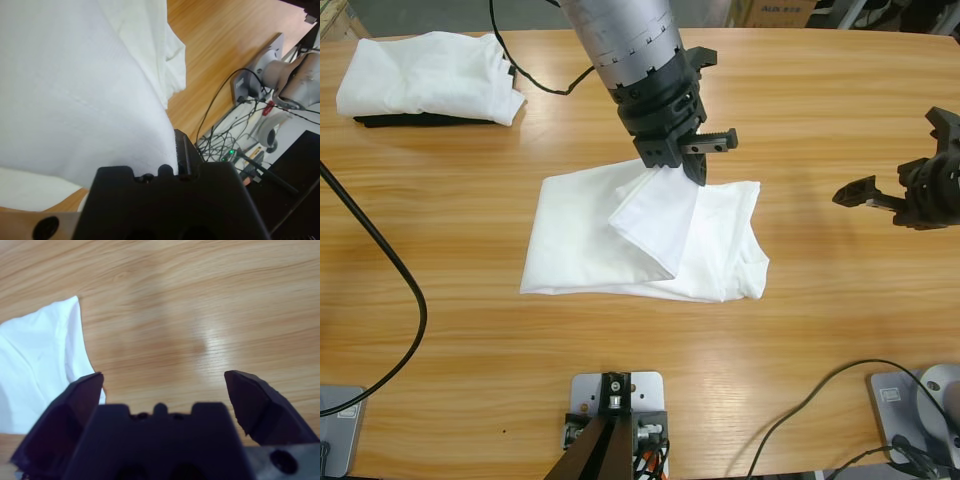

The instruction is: Fold clothes

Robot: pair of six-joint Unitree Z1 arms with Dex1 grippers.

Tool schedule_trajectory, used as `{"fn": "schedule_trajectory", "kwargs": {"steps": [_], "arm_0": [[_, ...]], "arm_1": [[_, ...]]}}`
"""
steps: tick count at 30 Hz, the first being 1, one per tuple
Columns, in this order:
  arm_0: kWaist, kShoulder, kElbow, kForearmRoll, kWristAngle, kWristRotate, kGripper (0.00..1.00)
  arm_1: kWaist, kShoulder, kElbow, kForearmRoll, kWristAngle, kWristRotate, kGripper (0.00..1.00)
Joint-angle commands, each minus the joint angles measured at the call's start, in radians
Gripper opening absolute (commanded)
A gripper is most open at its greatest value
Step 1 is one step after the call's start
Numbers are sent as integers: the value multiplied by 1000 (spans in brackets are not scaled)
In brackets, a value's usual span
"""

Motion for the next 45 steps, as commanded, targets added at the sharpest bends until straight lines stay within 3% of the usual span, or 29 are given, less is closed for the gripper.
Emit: {"fn": "schedule_trajectory", "kwargs": {"steps": [1, 14, 22, 24, 27, 34, 37, 45], "arm_0": [[-7, 86, -130, 98, -4, -18, 0], [-7, 139, -296, 97, -4, -95, 0], [-9, 218, -548, 94, -14, -162, 6], [-10, 235, -614, 78, -17, -174, 85], [-11, 225, -615, 14, -16, -184, 194], [-22, 207, -616, -156, -18, -221, 204], [-27, 204, -616, -198, -36, -233, 263], [-46, 215, -616, -278, -89, -281, 273]], "arm_1": [[-6, 10, -4, 4, -14, -12, 1000], [-6, 19, -5, 1, -14, -18, 1000], [-5, 29, -5, -5, -14, -19, 1000], [-5, 29, -5, -5, -14, -19, 1000], [-4, 30, -5, -5, -16, -19, 1000], [1, 36, -2, -11, -15, -19, 1000], [3, 38, -2, -13, -16, -19, 1000], [7, 40, -2, -13, -16, -19, 1000]]}}
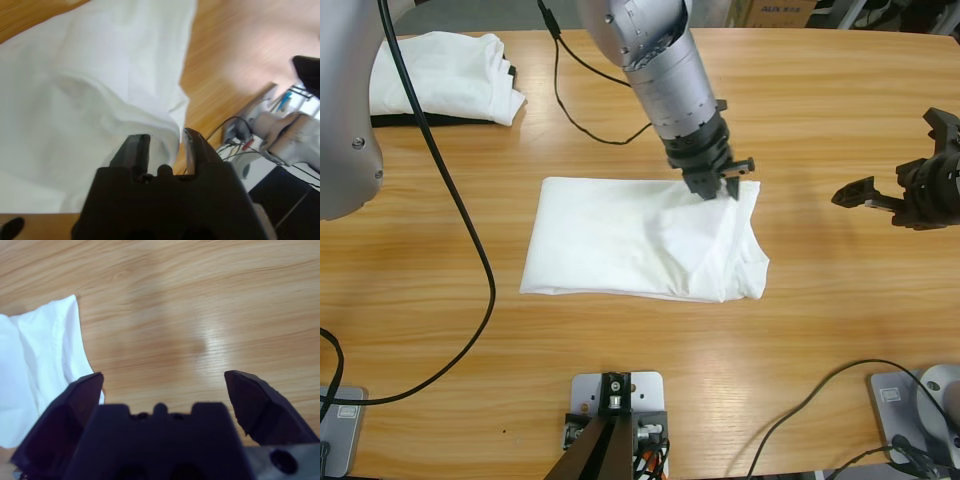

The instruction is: Fold clothes

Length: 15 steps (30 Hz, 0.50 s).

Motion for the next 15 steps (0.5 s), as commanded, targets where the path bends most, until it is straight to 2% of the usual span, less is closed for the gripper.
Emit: {"fn": "schedule_trajectory", "kwargs": {"steps": [1, 8, 11, 13, 14, 15], "arm_0": [[-26, 60, -610, -67, -61, -42, 273], [-12, 20, -609, -48, -58, -22, 273], [11, -33, -609, 159, 12, 149, 268], [15, -57, -609, 344, 104, 288, 264], [15, -83, -582, 380, 141, 360, 260], [15, -108, -556, 380, 151, 389, 260]], "arm_1": [[8, 32, -2, -11, -16, -13, 1000], [39, 13, -9, -8, -38, -19, 1000], [148, -33, -38, 2, -86, -27, 997], [189, -38, -50, -3, -113, -26, 999], [198, -39, -57, -4, -122, -25, 994], [199, -47, -59, -6, -107, -23, 913]]}}
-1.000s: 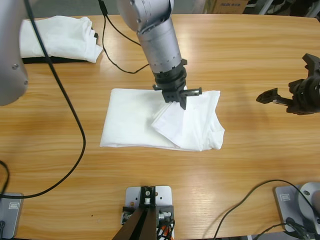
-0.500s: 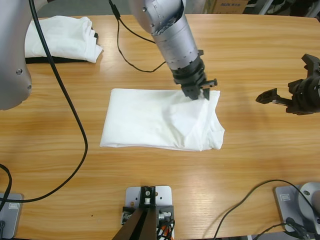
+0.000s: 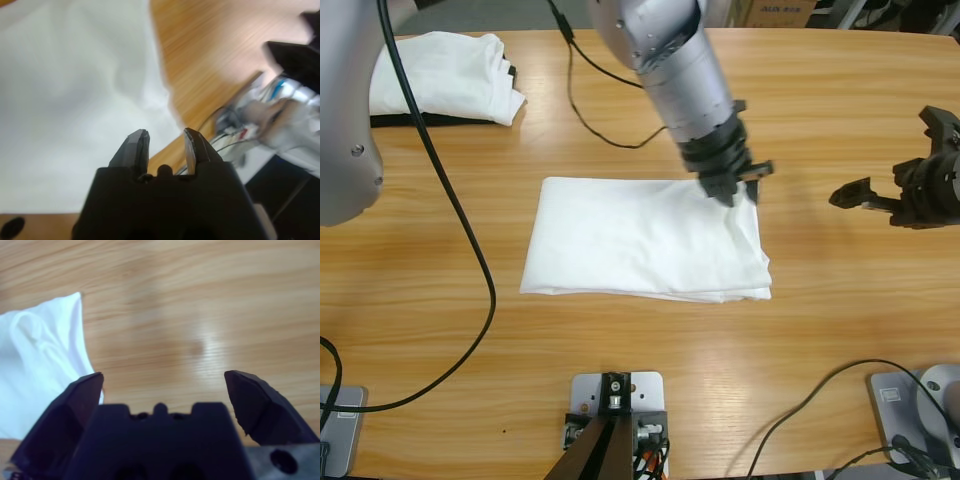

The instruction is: Fold clothes

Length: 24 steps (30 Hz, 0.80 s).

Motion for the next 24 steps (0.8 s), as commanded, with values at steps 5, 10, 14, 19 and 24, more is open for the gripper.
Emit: {"fn": "schedule_trajectory", "kwargs": {"steps": [5, 10, 14, 19, 24], "arm_0": [[75, -227, -270, 358, 280, 403, 0], [78, -406, 143, 349, 457, 440, 0], [76, -508, 469, 197, 491, 432, 0], [67, -694, 967, -168, 482, 405, 0], [67, -760, 1246, -459, 400, 405, 0]], "arm_1": [[121, -72, -59, -82, 78, -7, 0], [117, -63, -62, -68, 154, -8, 0], [117, -15, -74, -125, 261, -33, 0], [98, 10, -71, -184, 381, -82, 0], [4, 91, -44, -301, 544, -117, 0]]}}
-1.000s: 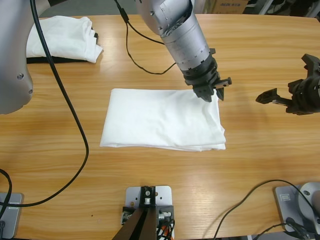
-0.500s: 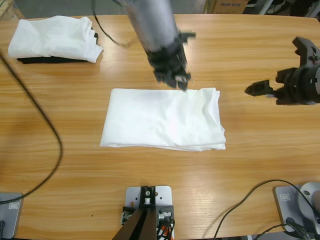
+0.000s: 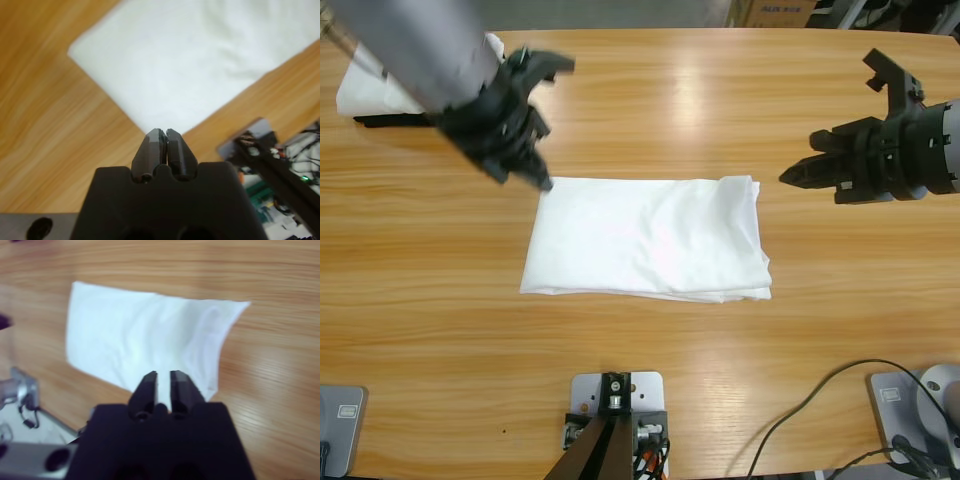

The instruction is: Fold clothes

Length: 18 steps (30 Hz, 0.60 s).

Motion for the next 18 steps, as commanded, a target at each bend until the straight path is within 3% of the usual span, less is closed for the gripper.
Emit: {"fn": "schedule_trajectory", "kwargs": {"steps": [1, 5, 18], "arm_0": [[-4, -123, 411, -396, -90, -15, 0], [-11, -67, 441, -447, -99, -34, 0], [-19, 24, 541, -605, -109, -100, 0]], "arm_1": [[-118, 141, 44, -164, 222, -58, 0], [-135, 235, 46, -231, 281, -59, 0], [-135, 418, 134, -411, 280, -53, 0]]}}
